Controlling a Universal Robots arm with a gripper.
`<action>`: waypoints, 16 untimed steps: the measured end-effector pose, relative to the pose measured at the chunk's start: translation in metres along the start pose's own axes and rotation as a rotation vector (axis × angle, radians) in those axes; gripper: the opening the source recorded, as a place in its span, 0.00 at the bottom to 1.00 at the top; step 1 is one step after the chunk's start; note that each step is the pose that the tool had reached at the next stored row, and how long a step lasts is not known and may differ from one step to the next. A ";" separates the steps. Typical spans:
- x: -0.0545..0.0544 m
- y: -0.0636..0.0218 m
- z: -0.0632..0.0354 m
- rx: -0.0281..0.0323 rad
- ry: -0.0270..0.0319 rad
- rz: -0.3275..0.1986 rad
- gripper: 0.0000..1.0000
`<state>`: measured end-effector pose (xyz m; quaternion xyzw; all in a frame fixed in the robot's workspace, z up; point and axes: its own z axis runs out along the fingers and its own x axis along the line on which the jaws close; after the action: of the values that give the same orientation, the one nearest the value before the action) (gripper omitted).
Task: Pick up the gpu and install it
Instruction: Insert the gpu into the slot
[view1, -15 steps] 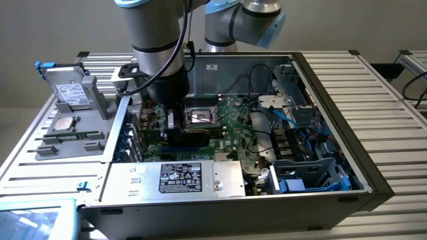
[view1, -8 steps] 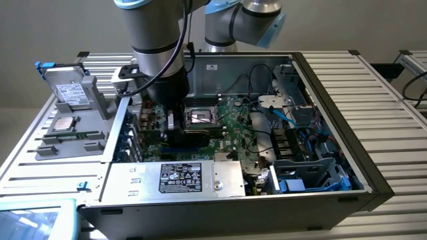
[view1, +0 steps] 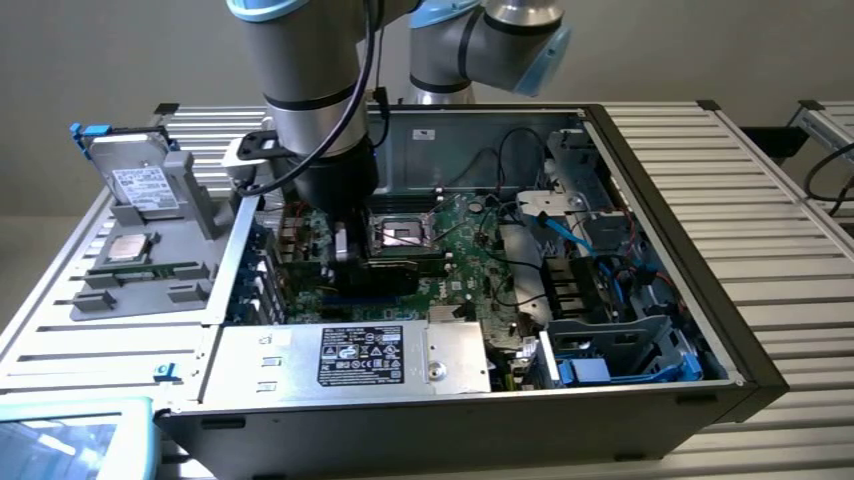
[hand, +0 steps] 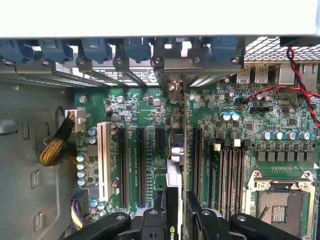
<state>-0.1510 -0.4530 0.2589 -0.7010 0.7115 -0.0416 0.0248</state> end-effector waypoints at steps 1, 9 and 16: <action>0.000 0.0001 0.0000 -0.0004 -0.0001 0.000 0.27; 0.000 0.0005 0.0002 -0.0021 0.0003 0.000 0.27; 0.001 0.0005 0.0003 -0.0047 0.0008 0.006 0.27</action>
<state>-0.1514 -0.4536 0.2586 -0.6990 0.7136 -0.0402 0.0230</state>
